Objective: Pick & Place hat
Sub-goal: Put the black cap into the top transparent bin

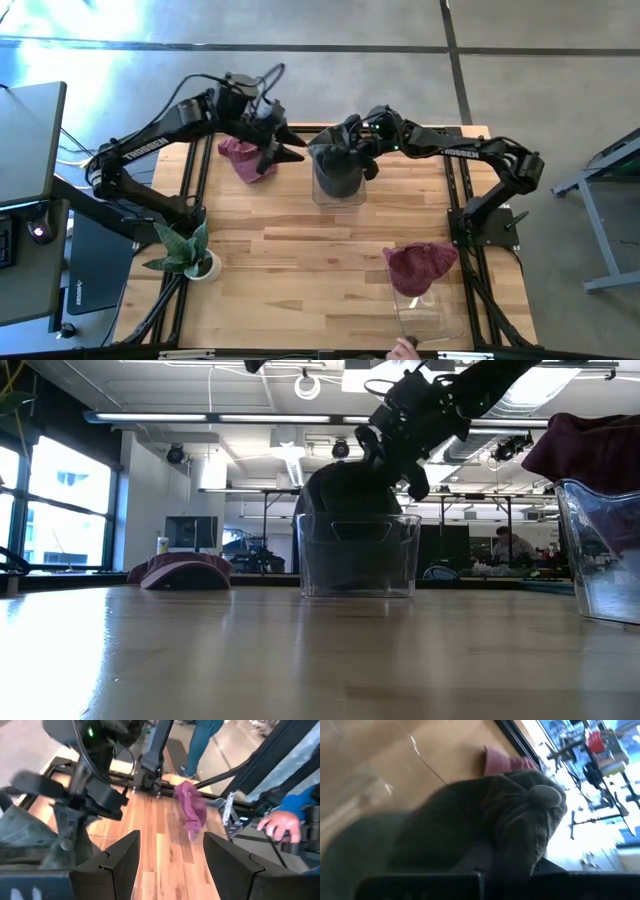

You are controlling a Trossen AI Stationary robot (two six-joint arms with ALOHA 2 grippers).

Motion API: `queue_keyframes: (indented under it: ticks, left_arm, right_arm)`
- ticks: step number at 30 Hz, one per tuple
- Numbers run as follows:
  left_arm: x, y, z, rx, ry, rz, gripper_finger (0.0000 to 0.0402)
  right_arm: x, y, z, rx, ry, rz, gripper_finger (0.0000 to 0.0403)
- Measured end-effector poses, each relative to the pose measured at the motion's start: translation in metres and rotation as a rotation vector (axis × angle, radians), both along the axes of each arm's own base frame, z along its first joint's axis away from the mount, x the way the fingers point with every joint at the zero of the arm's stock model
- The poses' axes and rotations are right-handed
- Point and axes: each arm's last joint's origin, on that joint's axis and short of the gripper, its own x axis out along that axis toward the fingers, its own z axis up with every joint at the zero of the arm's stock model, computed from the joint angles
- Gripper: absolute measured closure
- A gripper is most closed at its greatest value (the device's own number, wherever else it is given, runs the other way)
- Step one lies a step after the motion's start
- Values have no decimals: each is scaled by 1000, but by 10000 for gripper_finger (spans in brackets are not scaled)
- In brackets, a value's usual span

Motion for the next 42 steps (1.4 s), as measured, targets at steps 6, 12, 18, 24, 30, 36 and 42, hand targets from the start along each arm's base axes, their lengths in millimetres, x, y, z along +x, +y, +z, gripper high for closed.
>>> queue_keyframes:
  ticks: [6,12,18,24,30,36,42]
  left_arm:
    - [15,-5,-11,-26,52,-6,188]
    - [29,-6,-22,-84,101,-6,188]
    - [27,-7,-25,-108,145,6,188]
    - [22,-5,-35,-101,261,84,189]
    - [30,3,-75,-38,517,200,189]
    - [63,20,-122,123,571,323,223]
    - [94,39,-164,365,651,475,273]
  right_arm:
    - [-4,-12,3,-50,-25,-56,328]
    - [-6,-10,13,82,-90,-105,231]
    - [-26,13,40,258,-103,-212,151]
    - [-57,39,63,575,-73,-337,156]
    - [-65,44,44,747,133,-414,262]
    - [-52,21,15,617,205,-585,392]
    - [-35,0,-8,496,181,-740,370]
